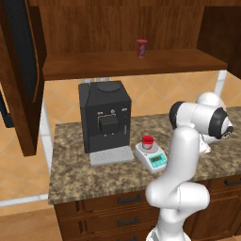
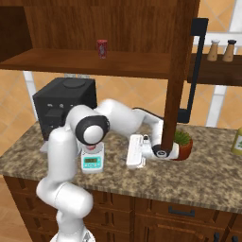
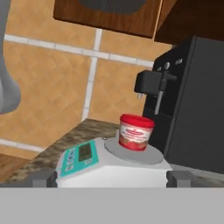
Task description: Pick the jam and place it on the digital scale for weighing, and close the cabinet.
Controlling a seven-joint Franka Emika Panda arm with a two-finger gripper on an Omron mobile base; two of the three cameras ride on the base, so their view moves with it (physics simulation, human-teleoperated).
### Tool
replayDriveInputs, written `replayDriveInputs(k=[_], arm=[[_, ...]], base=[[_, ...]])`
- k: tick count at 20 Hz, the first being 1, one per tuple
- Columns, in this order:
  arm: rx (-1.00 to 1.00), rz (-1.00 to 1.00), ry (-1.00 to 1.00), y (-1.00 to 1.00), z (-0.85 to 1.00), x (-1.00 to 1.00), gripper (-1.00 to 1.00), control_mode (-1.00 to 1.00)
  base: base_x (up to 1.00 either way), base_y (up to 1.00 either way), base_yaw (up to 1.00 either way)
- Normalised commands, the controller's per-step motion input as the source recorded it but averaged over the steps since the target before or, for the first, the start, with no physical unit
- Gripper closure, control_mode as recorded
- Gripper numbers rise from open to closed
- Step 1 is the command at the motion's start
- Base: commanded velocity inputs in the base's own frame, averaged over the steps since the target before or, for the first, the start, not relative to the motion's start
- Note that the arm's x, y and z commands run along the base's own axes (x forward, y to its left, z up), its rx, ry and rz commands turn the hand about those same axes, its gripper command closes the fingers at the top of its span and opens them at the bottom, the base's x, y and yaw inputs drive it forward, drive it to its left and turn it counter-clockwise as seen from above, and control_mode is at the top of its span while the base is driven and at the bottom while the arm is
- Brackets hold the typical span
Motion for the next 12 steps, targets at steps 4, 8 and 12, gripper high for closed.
replayDriveInputs(k=[4,8,12], arm=[[0.04,-0.04,-0.09,-0.51,0.0,-0.44,-1.0,-1.0],[0.05,-0.02,-0.13,-0.36,0.04,-0.43,-1.0,-1.0],[0.0,-0.11,-0.42,0.05,0.24,-0.58,-1.0,-1.0]], base=[[0.0,0.0,0.0],[0.0,0.0,0.0],[0.0,0.0,0.0]])
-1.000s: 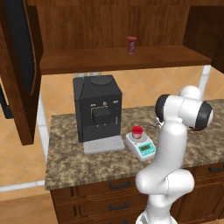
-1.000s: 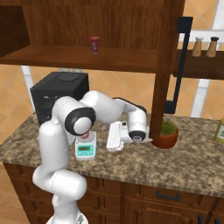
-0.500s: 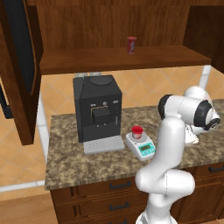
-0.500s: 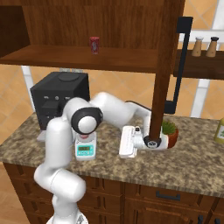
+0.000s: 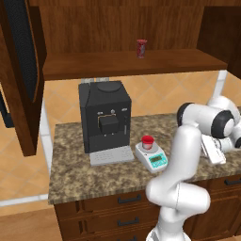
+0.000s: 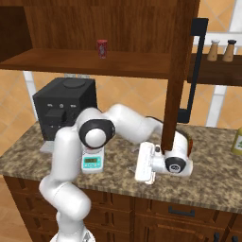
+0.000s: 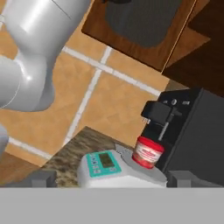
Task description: Pick the jam and place it on the digital scale for weighing, and close the cabinet.
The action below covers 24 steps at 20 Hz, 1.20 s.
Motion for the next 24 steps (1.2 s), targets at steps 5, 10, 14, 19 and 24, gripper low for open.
replayDriveInputs(k=[5,10,14,19,24], arm=[[0.0,-0.33,-0.65,0.37,0.23,-0.58,-1.0,-1.0],[0.01,-0.26,-0.12,-0.2,0.33,-0.15,-1.0,-1.0],[0.11,-0.12,-0.07,-1.0,0.35,-0.26,-1.0,-1.0],[0.1,-0.19,-0.26,-0.99,0.16,-0.35,-1.0,-1.0],[0.01,-0.39,-0.6,-0.27,-0.02,-0.32,-1.0,-1.0]], base=[[0.0,0.0,0.0],[0.0,0.0,0.0],[0.0,0.0,0.0],[0.0,0.0,0.0],[0.0,0.0,0.0]])
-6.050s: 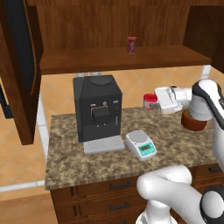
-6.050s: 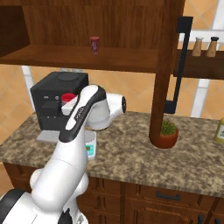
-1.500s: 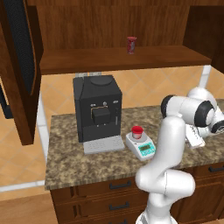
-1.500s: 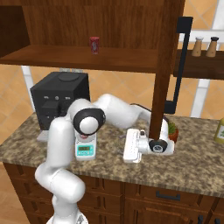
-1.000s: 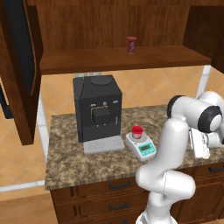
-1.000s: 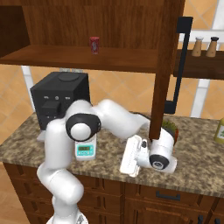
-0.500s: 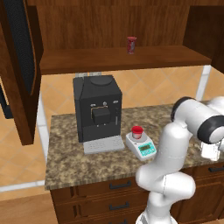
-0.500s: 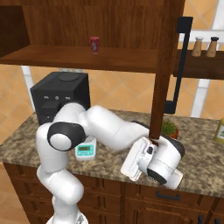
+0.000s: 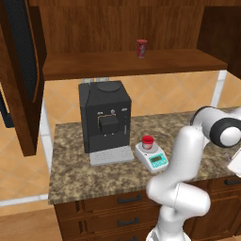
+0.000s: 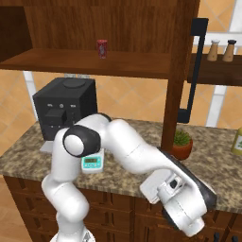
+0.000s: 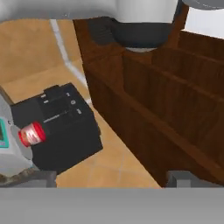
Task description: Pick the jam and place it on the digital scale for weighing, and close the cabinet.
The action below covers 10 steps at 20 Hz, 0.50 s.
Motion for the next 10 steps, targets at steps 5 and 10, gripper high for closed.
replayDriveInputs(k=[5,10], arm=[[0.07,-0.48,-0.28,-0.35,0.31,-0.16,-1.0,-1.0],[0.16,-0.32,0.0,-0.99,0.54,-0.07,-1.0,-1.0]], base=[[0.0,0.0,0.0],[0.0,0.0,0.0]])
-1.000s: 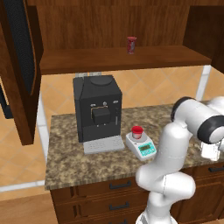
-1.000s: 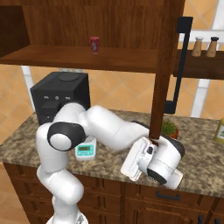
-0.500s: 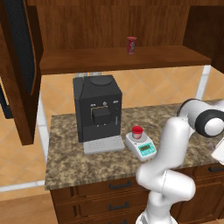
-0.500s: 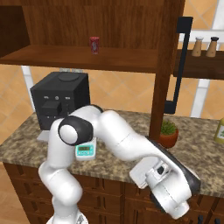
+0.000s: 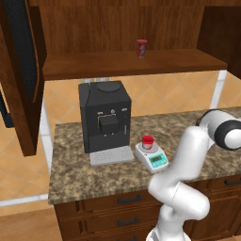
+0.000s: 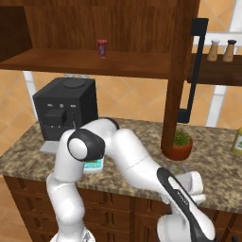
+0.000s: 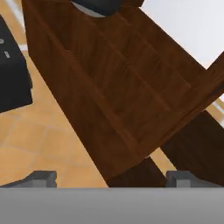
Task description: Pick the jam and place it on the digital scale for weighing, and close the cabinet.
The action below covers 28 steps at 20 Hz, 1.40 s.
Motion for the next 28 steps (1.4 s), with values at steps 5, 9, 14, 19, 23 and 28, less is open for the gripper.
replayDriveInputs(k=[5,9,14,19,23,28], arm=[[0.15,-0.25,0.29,-1.0,0.53,-0.02,-1.0,-1.0],[0.08,-0.22,0.07,-0.65,0.48,-0.13,-1.0,-1.0],[0.06,-0.08,-0.1,-0.32,0.86,0.0,-1.0,-1.0],[0.01,0.0,-0.22,-0.03,0.85,0.02,-1.0,-1.0],[0.0,0.17,-0.68,0.41,0.9,-0.12,-1.0,-1.0],[-0.02,0.31,-0.76,0.62,0.9,-0.09,-1.0,-1.0]], base=[[0.0,0.0,0.0],[0.0,0.0,0.0],[0.0,0.0,0.0],[0.0,0.0,0.0],[0.0,0.0,0.0],[0.0,0.0,0.0]])
